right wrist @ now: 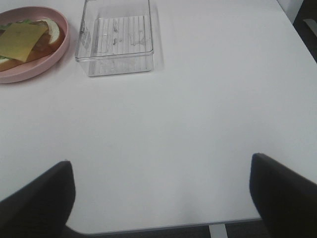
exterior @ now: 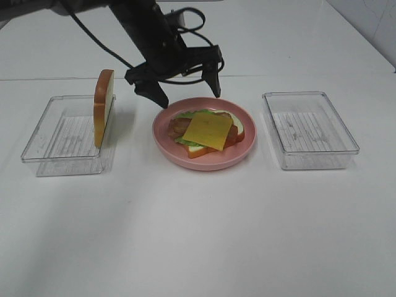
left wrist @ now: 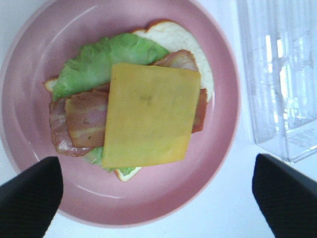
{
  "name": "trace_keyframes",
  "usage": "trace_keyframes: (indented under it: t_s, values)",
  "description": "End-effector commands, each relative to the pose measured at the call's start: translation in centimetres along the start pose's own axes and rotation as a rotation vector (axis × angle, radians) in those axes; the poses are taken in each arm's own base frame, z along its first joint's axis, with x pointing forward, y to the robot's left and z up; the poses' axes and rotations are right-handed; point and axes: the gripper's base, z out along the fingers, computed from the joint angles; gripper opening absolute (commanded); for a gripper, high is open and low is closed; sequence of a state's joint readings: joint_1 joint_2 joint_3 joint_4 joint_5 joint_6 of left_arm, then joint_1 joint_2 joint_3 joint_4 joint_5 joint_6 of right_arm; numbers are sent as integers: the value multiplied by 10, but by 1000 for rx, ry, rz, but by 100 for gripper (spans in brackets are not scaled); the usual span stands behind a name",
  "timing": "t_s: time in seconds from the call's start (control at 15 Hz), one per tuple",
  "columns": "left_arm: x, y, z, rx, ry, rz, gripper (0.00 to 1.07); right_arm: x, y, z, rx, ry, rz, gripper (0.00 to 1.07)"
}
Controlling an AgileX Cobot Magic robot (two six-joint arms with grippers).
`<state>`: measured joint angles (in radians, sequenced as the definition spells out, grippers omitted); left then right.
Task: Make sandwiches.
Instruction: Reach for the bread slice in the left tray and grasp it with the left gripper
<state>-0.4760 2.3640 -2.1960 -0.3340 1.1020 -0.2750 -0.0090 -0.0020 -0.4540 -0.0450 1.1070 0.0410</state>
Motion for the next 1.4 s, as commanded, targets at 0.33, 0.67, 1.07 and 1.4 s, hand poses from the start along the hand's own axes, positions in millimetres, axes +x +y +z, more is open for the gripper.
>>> trace_keyframes:
  t_s: [0.33,0.67,1.07,1.4]
  values:
    - [-6,-33,-114,-65,-140,102,96,3,0,-3,0,-39,-1,92]
    - [-1,-30,-156,-139,-231,124,96,3,0,-3,0,-39,-1,92]
    - [11,25,-149,-272,-121,-26,95,3,0,-3,0,-39,-1,92]
    - [3,53,-156,-291,-136,-119,95,3,0,-3,0,-39,-1,92]
